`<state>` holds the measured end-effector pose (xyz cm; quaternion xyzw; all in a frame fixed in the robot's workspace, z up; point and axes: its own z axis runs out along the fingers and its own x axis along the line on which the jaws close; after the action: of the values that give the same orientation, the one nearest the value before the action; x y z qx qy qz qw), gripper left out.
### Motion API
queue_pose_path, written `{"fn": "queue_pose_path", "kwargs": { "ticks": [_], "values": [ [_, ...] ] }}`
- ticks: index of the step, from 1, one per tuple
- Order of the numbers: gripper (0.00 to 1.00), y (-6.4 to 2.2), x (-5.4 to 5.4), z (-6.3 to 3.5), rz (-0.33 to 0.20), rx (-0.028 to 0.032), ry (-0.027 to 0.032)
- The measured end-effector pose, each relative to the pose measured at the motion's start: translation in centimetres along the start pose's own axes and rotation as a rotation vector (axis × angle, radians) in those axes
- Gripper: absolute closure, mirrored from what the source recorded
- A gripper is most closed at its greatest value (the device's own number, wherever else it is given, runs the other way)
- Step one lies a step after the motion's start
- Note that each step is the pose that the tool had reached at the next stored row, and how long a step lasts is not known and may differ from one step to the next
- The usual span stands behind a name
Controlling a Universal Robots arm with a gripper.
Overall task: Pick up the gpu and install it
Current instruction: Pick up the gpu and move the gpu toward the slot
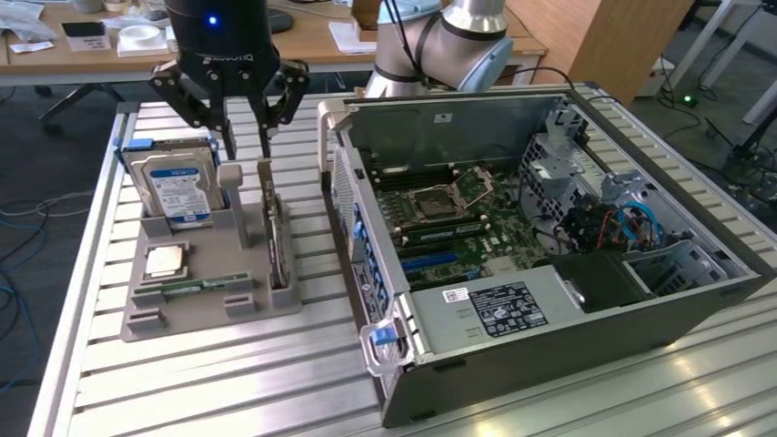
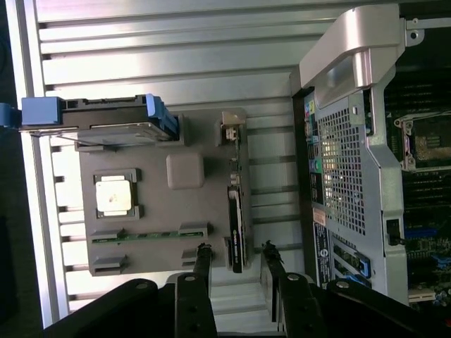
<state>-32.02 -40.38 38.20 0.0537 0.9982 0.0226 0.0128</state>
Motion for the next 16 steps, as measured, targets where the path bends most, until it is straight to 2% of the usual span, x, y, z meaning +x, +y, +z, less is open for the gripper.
{"fn": "queue_pose_path", "kwargs": {
  "ticks": [16],
  "values": [
    [0.58, -0.11, 0.1, 2.73, 0.0, -0.0001, 0.0]
  ]
}}
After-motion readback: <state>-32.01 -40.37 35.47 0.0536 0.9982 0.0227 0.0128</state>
